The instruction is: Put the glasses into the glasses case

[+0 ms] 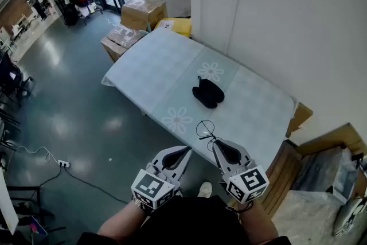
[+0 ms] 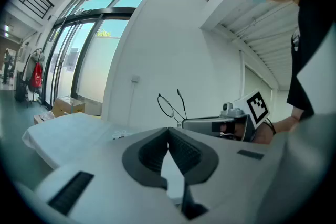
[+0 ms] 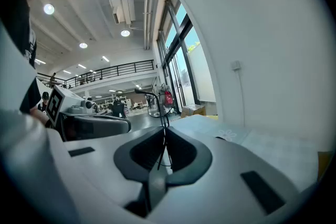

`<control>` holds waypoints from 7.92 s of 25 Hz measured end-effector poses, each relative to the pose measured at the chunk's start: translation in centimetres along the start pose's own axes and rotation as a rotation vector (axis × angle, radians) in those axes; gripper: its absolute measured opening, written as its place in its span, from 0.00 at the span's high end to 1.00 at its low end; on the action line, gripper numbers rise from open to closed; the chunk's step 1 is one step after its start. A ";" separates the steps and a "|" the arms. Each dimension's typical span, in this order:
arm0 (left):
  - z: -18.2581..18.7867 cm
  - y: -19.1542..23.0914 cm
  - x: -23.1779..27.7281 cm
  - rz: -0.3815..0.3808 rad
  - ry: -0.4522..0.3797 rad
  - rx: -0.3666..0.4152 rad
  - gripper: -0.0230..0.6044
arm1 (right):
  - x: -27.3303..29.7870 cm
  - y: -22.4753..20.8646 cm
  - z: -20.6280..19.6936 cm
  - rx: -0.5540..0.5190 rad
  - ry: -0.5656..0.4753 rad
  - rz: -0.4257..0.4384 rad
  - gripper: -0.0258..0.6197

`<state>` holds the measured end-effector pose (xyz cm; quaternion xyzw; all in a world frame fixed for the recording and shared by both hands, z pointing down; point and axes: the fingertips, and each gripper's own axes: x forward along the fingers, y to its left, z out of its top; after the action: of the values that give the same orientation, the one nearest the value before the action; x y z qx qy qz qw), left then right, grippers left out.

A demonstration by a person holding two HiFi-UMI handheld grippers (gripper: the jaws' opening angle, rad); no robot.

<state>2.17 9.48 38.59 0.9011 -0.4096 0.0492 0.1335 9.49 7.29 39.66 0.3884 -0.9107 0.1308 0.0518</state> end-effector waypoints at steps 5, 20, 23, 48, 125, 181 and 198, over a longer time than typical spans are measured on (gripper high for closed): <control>-0.5 -0.5 -0.1 -0.030 -0.007 0.030 0.92 | -0.2 0.1 -0.1 -0.003 0.002 0.003 0.90; -1.2 -0.2 -1.2 -0.039 -0.002 0.026 0.92 | 0.2 1.1 -0.4 0.007 0.002 0.002 0.90; -1.4 0.3 -1.8 -0.047 0.003 0.021 0.92 | 0.4 1.5 -0.7 0.012 0.003 -0.010 0.90; -2.4 5.8 -6.6 -0.161 0.024 0.023 0.92 | 5.5 7.2 -1.1 0.043 -0.004 -0.109 0.90; -4.8 15.6 18.9 -0.272 0.204 -0.006 0.92 | 24.2 -22.9 -11.9 0.016 0.495 -0.022 0.90; -5.5 14.1 18.4 -0.231 0.209 -0.018 0.92 | 23.9 -22.0 -15.3 -0.037 0.731 0.039 0.83; 0.0 10.8 14.9 -0.161 0.071 0.011 0.92 | 14.7 -16.0 1.7 0.000 0.134 -0.020 0.92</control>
<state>3.85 -8.14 43.72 0.9295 -0.3305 0.0723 0.1465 10.83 -13.96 44.08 0.3880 -0.9012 0.1560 0.1138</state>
